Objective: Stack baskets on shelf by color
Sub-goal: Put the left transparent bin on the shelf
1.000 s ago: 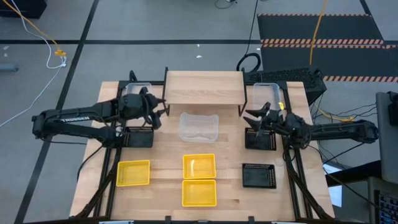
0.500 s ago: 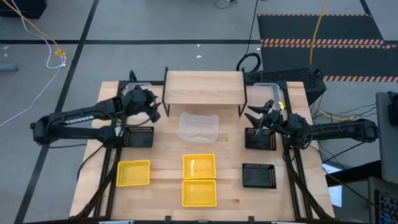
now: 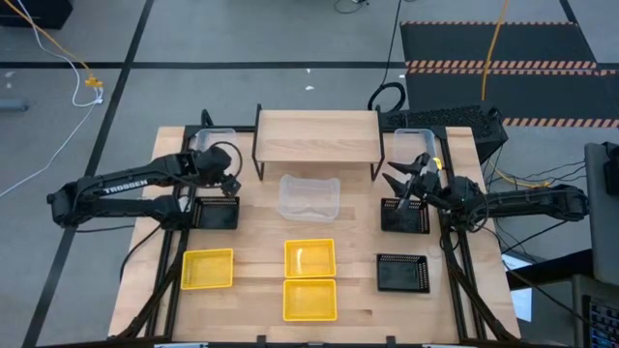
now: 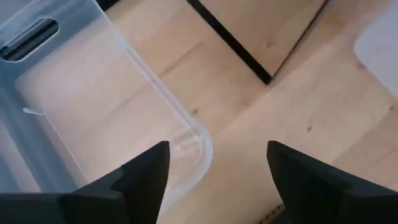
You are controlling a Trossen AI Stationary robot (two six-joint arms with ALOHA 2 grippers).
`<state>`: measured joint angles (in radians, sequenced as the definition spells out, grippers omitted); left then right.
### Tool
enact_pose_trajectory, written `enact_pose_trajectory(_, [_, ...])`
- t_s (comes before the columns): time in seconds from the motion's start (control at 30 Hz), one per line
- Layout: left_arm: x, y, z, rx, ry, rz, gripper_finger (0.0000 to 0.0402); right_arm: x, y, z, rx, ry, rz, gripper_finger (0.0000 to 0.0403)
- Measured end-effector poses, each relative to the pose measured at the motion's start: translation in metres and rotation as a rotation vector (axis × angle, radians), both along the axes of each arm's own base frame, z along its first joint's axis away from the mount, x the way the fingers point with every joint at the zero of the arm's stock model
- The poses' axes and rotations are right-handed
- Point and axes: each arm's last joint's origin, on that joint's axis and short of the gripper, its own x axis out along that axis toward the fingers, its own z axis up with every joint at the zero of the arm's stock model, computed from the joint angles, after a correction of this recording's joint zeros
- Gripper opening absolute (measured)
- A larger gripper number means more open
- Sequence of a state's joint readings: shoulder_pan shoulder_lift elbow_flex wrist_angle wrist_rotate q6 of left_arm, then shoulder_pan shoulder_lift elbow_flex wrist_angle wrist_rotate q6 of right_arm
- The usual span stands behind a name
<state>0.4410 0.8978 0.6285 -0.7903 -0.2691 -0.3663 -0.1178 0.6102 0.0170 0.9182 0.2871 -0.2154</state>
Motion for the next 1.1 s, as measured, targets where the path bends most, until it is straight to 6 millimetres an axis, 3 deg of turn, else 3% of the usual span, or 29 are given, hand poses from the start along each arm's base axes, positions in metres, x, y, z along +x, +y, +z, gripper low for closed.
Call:
enact_pose_trajectory(0.37, [0.001,0.017,-0.010,0.043,0.141,0.014,0.0246,-0.001,0.000,0.002,-0.052,0.002,-0.016,0.0162])
enact_pose_trajectory(0.67, [0.012,0.022,-0.024,-0.042,0.198,-0.117,0.0236,-0.001,0.000,0.002,-0.060,0.007,-0.019,0.0162])
enact_pose_trajectory(0.97, [0.007,0.027,-0.021,-0.032,0.178,-0.077,0.0237,-0.001,0.000,0.003,-0.055,-0.005,-0.017,0.0162])
enact_pose_trajectory(1.1, [0.008,0.027,-0.009,-0.007,0.143,-0.076,0.0237,-0.002,0.000,0.005,-0.059,-0.036,-0.018,0.0162])
